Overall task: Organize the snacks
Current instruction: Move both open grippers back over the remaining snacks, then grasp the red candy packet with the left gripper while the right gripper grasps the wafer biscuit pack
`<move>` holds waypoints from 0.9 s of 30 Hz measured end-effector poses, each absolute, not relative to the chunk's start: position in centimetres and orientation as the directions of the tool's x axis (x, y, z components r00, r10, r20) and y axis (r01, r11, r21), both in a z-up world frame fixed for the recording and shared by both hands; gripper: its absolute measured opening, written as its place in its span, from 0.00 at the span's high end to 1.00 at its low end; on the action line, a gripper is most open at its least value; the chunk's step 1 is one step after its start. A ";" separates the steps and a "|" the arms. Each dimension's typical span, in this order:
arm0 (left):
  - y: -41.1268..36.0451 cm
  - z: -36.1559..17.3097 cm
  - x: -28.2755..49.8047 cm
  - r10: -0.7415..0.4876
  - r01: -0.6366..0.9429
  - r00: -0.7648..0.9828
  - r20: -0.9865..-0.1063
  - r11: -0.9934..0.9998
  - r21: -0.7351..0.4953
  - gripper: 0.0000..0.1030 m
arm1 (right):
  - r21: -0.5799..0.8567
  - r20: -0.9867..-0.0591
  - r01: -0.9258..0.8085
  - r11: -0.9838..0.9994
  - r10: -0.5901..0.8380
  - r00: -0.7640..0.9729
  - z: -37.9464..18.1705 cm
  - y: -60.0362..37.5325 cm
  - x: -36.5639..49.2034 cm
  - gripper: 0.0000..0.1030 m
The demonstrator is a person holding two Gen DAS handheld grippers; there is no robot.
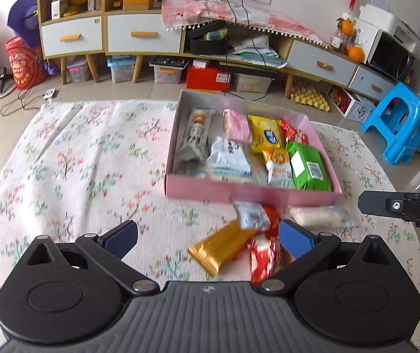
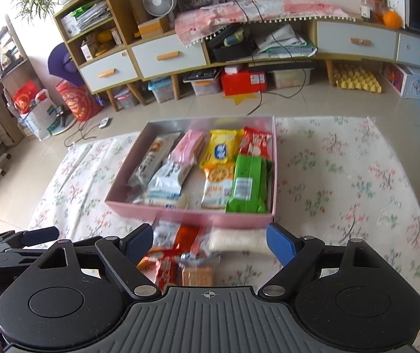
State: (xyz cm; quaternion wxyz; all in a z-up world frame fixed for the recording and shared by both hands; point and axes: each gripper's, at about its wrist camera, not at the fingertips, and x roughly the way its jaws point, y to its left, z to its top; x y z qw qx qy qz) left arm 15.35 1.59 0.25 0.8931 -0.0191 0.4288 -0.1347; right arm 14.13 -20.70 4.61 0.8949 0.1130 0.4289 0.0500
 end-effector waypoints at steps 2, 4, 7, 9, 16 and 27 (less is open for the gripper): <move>1.7 -0.2 14.7 -0.255 0.220 0.591 -0.765 0.964 -0.151 0.00 | 0.247 -0.758 0.012 0.969 0.186 0.625 3.9 -20.6 13.7 0.16; 1.7 -0.7 14.0 -0.240 0.215 0.592 -0.769 0.967 -0.137 0.00 | 0.246 -0.757 0.020 0.969 0.180 0.628 3.1 -20.5 13.2 0.16; 1.5 -1.7 13.0 -0.206 0.194 0.609 -0.766 0.975 -0.108 0.00 | 0.232 -0.777 0.032 0.972 0.165 0.608 1.3 -20.2 12.5 0.16; 1.1 -2.6 12.6 -0.188 0.182 0.602 -0.776 0.979 -0.096 0.01 | 0.204 -0.814 0.041 0.978 0.146 0.562 0.2 -19.8 12.7 0.16; 0.2 -5.1 11.6 -0.205 0.173 0.575 -0.792 0.977 -0.128 0.01 | 0.189 -0.843 0.085 0.978 0.118 0.525 -1.5 -20.5 13.2 0.16; -2.7 -5.9 11.8 -0.248 0.195 0.619 -0.745 0.968 -0.160 0.45 | 0.181 -0.852 0.110 0.977 0.100 0.513 -3.2 -22.4 13.8 0.16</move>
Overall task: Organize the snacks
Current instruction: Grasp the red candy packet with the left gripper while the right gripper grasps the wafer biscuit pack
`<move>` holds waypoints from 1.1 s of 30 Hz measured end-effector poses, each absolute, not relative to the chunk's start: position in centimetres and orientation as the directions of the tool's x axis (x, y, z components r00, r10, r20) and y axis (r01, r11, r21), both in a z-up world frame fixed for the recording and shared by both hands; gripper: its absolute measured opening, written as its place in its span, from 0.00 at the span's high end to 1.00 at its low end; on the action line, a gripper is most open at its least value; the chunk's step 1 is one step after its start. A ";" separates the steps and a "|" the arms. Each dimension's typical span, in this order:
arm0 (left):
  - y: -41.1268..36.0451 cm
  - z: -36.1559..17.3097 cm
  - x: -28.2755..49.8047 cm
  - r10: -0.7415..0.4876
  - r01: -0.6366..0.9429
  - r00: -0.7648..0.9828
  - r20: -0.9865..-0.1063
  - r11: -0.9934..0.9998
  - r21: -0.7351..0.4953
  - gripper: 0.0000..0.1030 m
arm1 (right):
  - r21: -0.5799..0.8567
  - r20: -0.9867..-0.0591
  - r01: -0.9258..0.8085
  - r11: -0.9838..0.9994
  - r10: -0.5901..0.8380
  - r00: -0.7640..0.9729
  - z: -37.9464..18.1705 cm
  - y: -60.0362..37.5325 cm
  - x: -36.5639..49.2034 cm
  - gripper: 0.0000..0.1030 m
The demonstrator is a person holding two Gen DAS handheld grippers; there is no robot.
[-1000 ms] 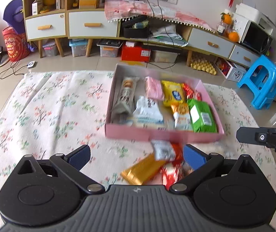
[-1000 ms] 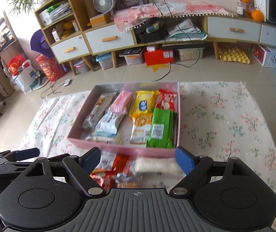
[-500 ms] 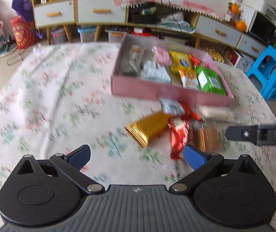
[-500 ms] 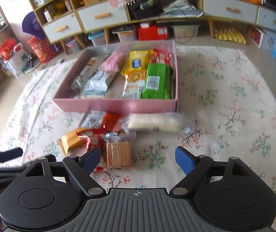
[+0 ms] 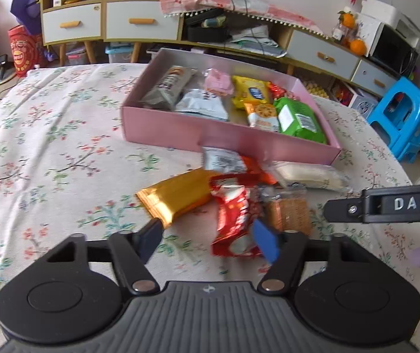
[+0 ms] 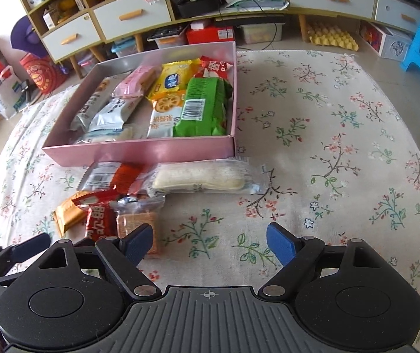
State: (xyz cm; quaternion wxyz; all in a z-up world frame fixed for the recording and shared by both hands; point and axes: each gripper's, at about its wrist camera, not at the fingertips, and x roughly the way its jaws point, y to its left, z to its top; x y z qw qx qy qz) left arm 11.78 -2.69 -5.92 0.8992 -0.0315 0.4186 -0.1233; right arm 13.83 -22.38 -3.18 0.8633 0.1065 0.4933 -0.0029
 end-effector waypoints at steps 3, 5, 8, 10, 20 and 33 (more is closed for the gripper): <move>-3.2 -5.9 12.0 -0.267 0.209 0.620 -0.738 0.963 -0.172 0.54 | 0.194 -0.854 0.106 0.975 0.114 0.508 -3.7 -22.7 13.9 0.16; -3.5 -6.0 12.2 -0.275 0.217 0.615 -0.739 0.960 -0.176 0.57 | 0.202 -0.854 0.099 0.974 0.126 0.506 -3.9 -22.7 13.9 0.16; -3.7 -6.1 12.3 -0.305 0.240 0.608 -0.733 0.951 -0.197 0.71 | 0.218 -0.850 0.086 0.972 0.146 0.506 -4.0 -22.6 14.0 0.16; -4.1 -6.0 12.3 -0.320 0.270 0.602 -0.732 0.944 -0.191 0.80 | 0.235 -0.843 0.070 0.969 0.168 0.511 -4.1 -22.6 14.0 0.16; -1.7 -5.0 11.8 -0.354 0.305 0.546 -0.760 0.928 -0.213 0.85 | 0.288 -0.812 0.032 0.957 0.226 0.538 -4.4 -22.1 14.0 0.16; 1.6 -4.8 10.5 -0.347 0.318 0.535 -0.771 0.927 -0.197 0.84 | 0.199 -0.807 -0.075 0.977 0.207 0.554 -5.0 -17.9 14.1 0.20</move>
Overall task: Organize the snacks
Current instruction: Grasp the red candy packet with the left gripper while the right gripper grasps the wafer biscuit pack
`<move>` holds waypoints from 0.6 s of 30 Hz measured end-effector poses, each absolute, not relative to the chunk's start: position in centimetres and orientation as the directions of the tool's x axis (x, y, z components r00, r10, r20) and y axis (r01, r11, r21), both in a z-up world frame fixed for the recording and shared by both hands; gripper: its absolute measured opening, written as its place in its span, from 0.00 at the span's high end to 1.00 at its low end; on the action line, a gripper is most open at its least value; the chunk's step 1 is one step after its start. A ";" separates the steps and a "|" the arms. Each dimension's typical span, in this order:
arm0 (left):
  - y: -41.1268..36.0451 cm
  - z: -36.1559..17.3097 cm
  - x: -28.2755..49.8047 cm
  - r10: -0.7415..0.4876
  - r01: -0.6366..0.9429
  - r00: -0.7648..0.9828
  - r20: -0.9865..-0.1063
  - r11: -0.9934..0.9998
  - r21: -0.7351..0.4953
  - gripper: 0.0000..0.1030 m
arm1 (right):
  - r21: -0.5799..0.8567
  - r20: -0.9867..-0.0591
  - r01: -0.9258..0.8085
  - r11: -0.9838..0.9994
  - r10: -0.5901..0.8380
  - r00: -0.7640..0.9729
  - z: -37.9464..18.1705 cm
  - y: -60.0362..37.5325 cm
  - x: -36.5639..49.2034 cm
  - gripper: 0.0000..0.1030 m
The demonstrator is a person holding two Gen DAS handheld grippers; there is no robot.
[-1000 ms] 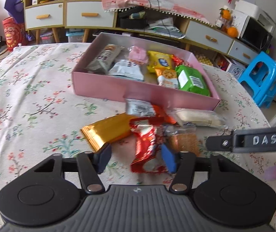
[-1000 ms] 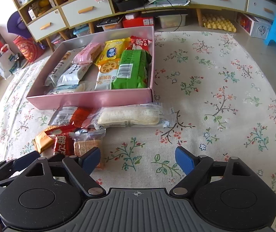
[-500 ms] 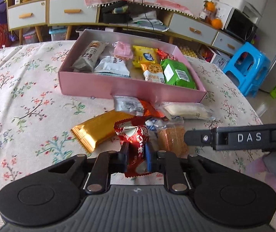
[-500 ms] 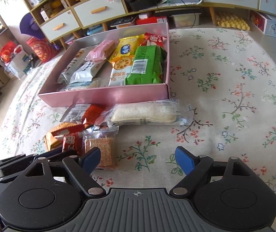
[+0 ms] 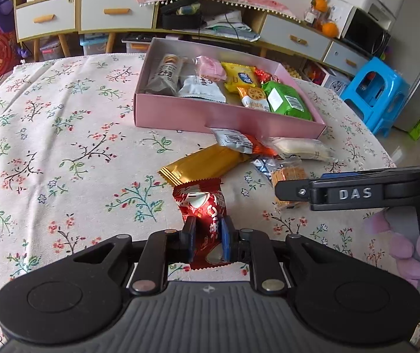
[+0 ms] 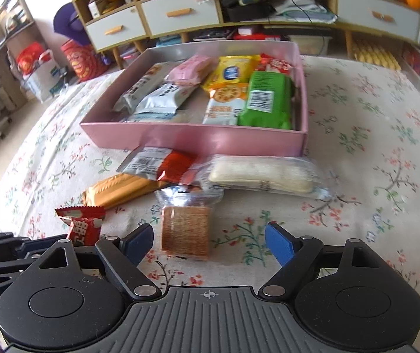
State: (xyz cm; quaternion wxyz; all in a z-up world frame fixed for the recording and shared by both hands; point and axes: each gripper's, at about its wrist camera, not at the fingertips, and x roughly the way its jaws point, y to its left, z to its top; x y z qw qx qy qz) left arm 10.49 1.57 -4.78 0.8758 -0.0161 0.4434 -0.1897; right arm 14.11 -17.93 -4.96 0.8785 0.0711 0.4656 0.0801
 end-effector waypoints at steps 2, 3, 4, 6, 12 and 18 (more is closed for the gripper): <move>1.7 -4.8 10.4 -0.349 0.322 0.543 -0.763 0.927 -0.195 0.83 | 0.189 -0.807 -0.083 0.978 0.203 0.554 -5.1 -17.4 14.2 0.27; 1.6 -4.8 10.3 -0.348 0.321 0.548 -0.760 0.927 -0.193 0.79 | 0.184 -0.808 -0.086 0.979 0.200 0.554 -5.1 -17.1 14.3 0.29; 1.6 -4.8 10.3 -0.347 0.321 0.552 -0.758 0.928 -0.191 0.77 | 0.177 -0.810 -0.089 0.980 0.196 0.553 -5.1 -16.9 14.3 0.34; 1.4 -4.9 10.3 -0.347 0.323 0.554 -0.756 0.927 -0.190 0.74 | 0.158 -0.815 -0.095 0.983 0.184 0.549 -5.3 -16.6 14.4 0.45; 0.9 -5.2 10.3 -0.321 0.309 0.573 -0.754 0.937 -0.165 0.63 | 0.157 -0.824 -0.088 0.984 0.179 0.538 -5.3 -16.9 14.2 0.68; 0.6 -5.6 10.5 -0.279 0.273 0.598 -0.751 0.952 -0.136 0.60 | 0.172 -0.859 -0.027 0.985 0.164 0.485 -4.9 -17.9 13.8 0.68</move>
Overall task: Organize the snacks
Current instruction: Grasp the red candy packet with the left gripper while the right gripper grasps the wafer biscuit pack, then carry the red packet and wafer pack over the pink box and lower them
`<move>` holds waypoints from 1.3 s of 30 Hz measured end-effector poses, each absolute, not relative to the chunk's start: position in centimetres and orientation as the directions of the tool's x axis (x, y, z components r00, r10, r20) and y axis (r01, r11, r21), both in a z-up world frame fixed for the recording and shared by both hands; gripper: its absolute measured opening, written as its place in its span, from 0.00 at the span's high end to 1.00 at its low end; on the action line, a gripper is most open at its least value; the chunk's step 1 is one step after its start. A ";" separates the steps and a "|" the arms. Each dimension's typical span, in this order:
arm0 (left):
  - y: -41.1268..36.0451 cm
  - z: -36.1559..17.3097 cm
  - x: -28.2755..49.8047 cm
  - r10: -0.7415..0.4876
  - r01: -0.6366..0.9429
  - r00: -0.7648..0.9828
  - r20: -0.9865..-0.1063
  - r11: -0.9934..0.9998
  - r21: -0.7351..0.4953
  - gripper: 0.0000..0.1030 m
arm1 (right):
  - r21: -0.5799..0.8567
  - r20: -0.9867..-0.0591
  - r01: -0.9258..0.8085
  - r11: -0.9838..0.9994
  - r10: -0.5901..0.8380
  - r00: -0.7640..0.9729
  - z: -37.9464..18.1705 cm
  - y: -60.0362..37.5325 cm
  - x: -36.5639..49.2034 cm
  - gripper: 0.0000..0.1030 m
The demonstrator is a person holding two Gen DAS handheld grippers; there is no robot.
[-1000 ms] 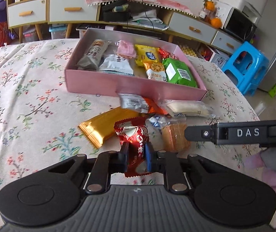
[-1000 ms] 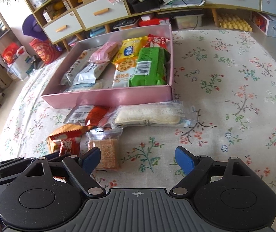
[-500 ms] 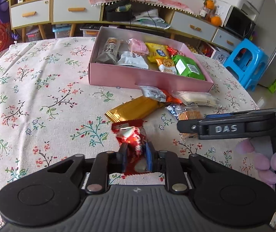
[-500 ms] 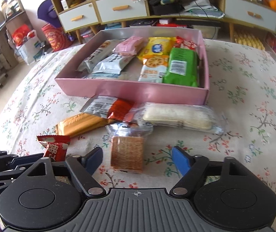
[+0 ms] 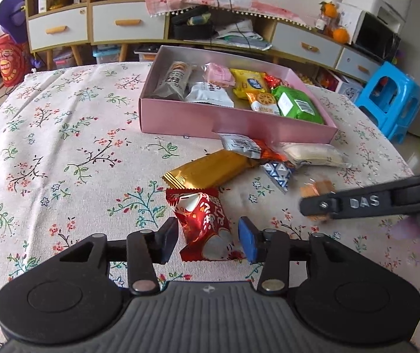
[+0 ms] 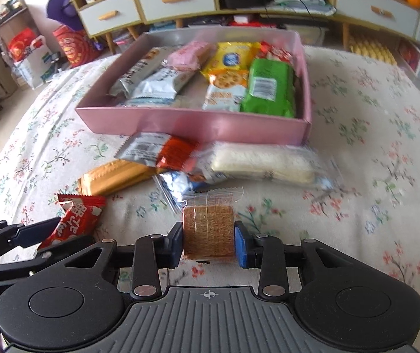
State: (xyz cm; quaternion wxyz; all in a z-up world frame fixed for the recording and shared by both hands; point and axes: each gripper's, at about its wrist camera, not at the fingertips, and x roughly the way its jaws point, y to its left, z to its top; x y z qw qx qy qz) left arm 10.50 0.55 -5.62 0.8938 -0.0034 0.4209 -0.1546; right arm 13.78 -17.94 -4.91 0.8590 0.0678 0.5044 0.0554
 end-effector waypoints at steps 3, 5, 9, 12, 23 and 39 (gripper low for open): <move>0.3 -5.9 10.5 -0.265 0.266 0.605 -0.751 0.956 -0.123 0.62 | 0.174 -0.870 -0.014 0.985 0.160 0.466 -4.9 -18.4 13.4 0.68; 0.2 -6.1 10.5 -0.256 0.264 0.605 -0.754 0.958 -0.113 0.62 | 0.169 -0.873 -0.015 0.985 0.157 0.462 -4.9 -18.6 13.2 0.68; -0.1 -6.3 10.4 -0.241 0.272 0.614 -0.752 0.959 -0.085 0.65 | 0.160 -0.871 -0.030 0.987 0.156 0.466 -4.9 -18.5 13.0 0.68; 0.0 -6.3 10.4 -0.242 0.273 0.615 -0.750 0.958 -0.086 0.66 | 0.157 -0.869 -0.044 0.987 0.159 0.469 -4.9 -18.4 13.0 0.65; 0.4 -5.8 10.7 -0.270 0.271 0.578 -0.771 0.954 -0.131 0.70 | 0.174 -0.872 -0.040 0.984 0.173 0.459 -4.7 -18.5 13.2 0.67; 1.6 -2.6 10.8 -0.366 0.268 0.577 -0.730 0.929 -0.254 0.71 | 0.313 -0.833 0.050 0.948 0.248 0.495 -2.0 -20.6 13.6 0.67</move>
